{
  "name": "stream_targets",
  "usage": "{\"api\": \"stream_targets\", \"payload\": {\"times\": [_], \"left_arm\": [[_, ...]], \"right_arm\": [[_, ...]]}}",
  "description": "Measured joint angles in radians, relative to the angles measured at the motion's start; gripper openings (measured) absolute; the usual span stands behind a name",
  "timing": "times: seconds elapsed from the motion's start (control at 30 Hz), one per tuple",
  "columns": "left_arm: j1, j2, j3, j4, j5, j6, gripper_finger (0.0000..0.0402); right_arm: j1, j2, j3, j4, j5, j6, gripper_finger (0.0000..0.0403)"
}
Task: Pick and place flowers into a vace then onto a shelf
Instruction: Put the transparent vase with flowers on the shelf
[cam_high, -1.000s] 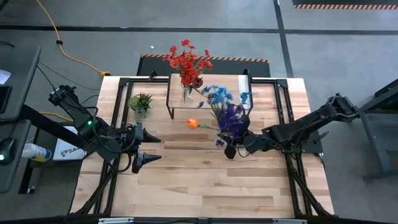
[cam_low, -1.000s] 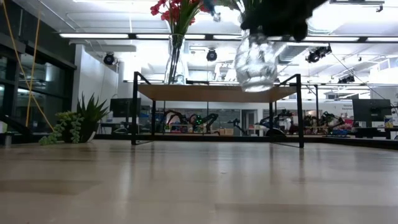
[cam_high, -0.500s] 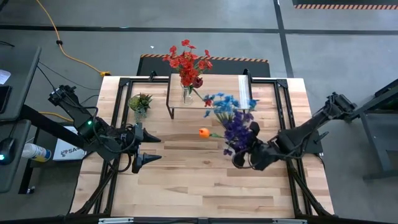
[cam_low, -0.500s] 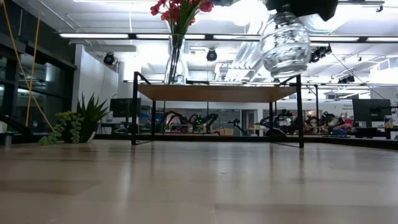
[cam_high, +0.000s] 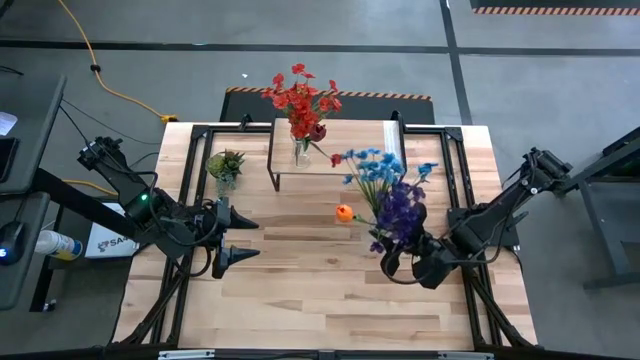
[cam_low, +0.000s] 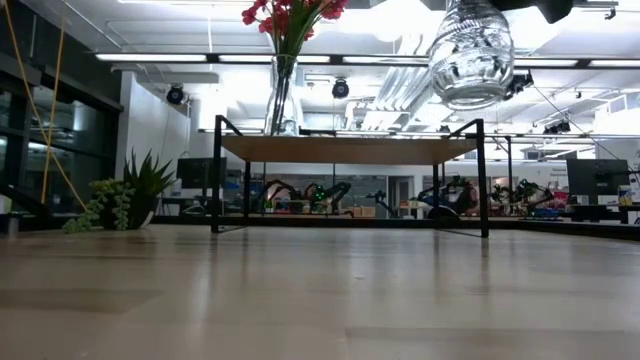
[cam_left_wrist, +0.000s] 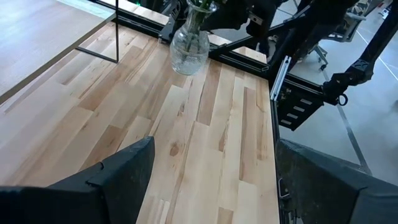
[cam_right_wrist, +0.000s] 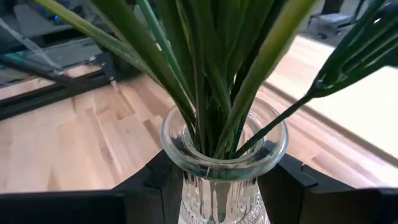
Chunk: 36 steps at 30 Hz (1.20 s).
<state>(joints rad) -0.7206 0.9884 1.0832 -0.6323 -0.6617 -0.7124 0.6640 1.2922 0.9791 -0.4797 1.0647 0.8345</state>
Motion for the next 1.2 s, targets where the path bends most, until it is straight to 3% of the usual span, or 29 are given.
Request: {"api": "stream_targets", "payload": {"times": [0.3, 1.2], "left_arm": [[0.0, 0.0, 0.0, 0.0, 0.0, 0.0, 0.0367], [0.0, 0.0, 0.0, 0.0, 0.0, 0.0, 0.0367]], "right_arm": [[-0.01, -0.021, 0.001, 0.012, 0.066, -0.037, 0.0155], [-0.032, -0.282, 0.002, 0.0, 0.256, -0.324, 0.0155]]}}
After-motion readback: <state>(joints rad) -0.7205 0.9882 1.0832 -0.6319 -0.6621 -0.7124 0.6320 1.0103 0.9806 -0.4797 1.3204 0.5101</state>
